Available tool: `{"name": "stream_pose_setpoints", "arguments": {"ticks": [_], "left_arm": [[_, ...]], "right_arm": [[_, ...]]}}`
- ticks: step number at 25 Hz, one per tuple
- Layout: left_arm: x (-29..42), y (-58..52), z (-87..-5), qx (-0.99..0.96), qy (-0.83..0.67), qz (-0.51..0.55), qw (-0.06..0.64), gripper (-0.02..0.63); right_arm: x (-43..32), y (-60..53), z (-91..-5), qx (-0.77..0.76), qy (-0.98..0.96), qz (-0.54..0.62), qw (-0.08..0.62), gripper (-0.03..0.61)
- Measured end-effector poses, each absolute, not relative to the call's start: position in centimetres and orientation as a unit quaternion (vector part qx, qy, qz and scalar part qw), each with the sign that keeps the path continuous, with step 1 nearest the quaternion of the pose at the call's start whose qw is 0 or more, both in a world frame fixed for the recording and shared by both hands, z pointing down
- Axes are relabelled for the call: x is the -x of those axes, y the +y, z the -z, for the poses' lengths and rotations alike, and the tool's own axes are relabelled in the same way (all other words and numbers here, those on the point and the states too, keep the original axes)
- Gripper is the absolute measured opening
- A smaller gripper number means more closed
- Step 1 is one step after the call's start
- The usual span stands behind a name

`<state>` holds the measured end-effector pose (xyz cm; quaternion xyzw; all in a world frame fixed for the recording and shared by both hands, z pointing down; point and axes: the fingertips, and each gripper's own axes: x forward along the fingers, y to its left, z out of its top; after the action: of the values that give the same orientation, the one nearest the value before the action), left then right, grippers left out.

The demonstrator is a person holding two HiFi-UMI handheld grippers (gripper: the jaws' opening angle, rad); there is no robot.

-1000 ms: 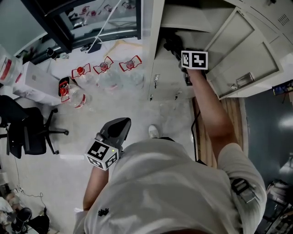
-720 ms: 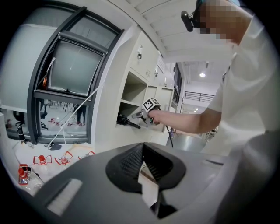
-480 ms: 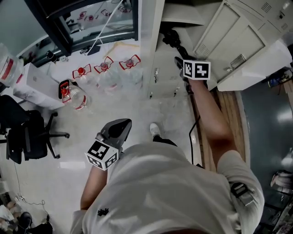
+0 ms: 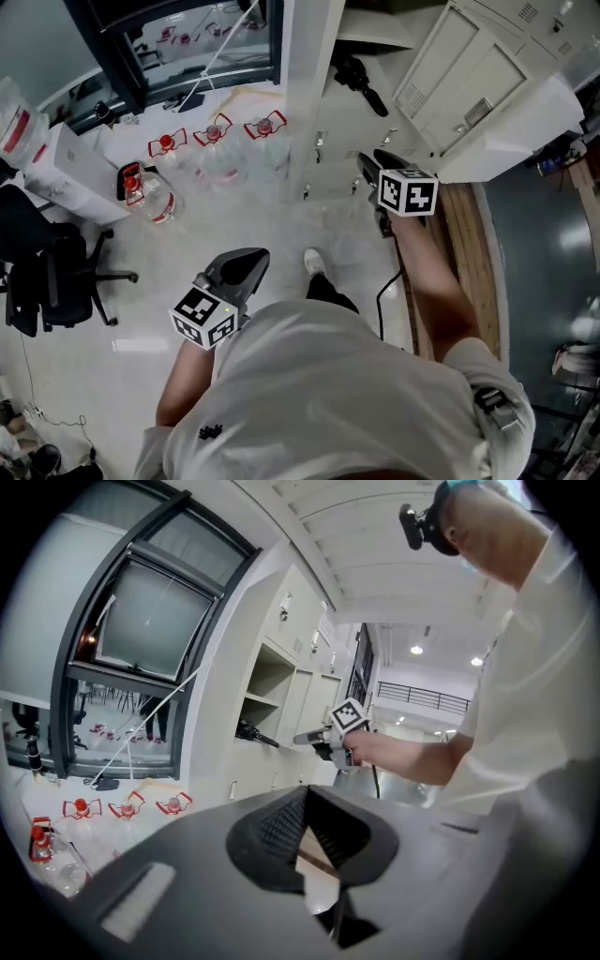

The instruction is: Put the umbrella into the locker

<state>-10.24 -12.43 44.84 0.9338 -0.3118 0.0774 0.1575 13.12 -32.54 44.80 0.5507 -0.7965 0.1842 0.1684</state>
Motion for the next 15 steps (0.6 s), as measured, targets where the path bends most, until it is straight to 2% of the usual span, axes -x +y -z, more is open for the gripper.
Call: {"name": "stream_pose_setpoints", "arguments": {"ticks": [5,11,15], "left_arm": [[11.0,-11.4,-45.2,-0.934,-0.310,-0.080,0.157,0.057],[11.6,-10.7,-46.0,-0.933,-0.314,-0.093,0.146,0.057],[12.0,-10.2,-46.3,-0.931,-0.318,-0.088,0.153,0.057]], "right_arm": [[-11.8,-27.6,-44.9,-0.543,-0.806,-0.186,0.145,0.113],[-11.0,-22.3,-46.2,-0.534,-0.808,-0.206,0.138,0.100],[-10.2,-19.3,-46.8,-0.523,-0.814,-0.215,0.135,0.070]]}}
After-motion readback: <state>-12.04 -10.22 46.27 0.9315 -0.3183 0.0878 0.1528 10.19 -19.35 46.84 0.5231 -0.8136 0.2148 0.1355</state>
